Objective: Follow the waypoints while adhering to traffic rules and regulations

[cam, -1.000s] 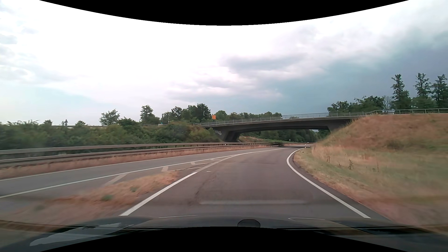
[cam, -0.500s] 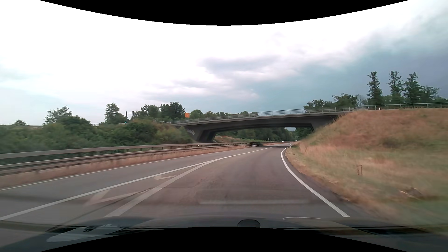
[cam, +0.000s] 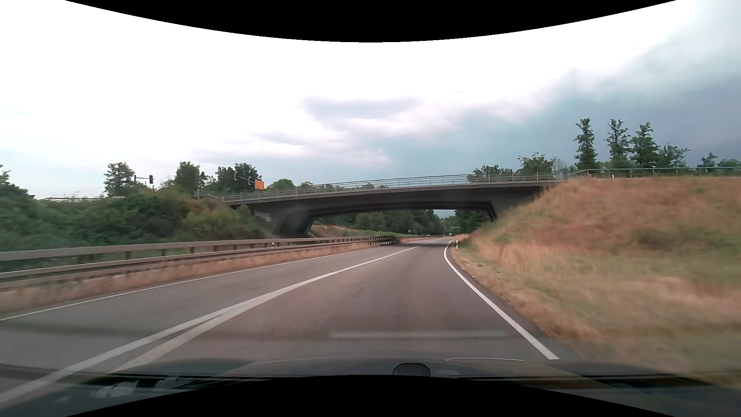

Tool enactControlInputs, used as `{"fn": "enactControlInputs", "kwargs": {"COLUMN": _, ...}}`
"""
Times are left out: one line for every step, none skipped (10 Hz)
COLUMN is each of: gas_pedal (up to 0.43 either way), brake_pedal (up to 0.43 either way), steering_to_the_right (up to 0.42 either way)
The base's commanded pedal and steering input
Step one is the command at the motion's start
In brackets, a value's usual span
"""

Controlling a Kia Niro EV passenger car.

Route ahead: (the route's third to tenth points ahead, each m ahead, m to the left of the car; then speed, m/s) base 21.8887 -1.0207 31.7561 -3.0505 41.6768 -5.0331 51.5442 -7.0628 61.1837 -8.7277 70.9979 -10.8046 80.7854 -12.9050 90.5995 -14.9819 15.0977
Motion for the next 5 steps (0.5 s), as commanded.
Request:
{"fn": "enactControlInputs", "kwargs": {"gas_pedal": 0.26, "brake_pedal": 0.0, "steering_to_the_right": 0.06}}
{"fn": "enactControlInputs", "kwargs": {"gas_pedal": 0.26, "brake_pedal": 0.0, "steering_to_the_right": 0.055}}
{"fn": "enactControlInputs", "kwargs": {"gas_pedal": 0.268, "brake_pedal": 0.0, "steering_to_the_right": 0.052}}
{"fn": "enactControlInputs", "kwargs": {"gas_pedal": 0.268, "brake_pedal": 0.0, "steering_to_the_right": 0.048}}
{"fn": "enactControlInputs", "kwargs": {"gas_pedal": 0.268, "brake_pedal": 0.0, "steering_to_the_right": 0.045}}
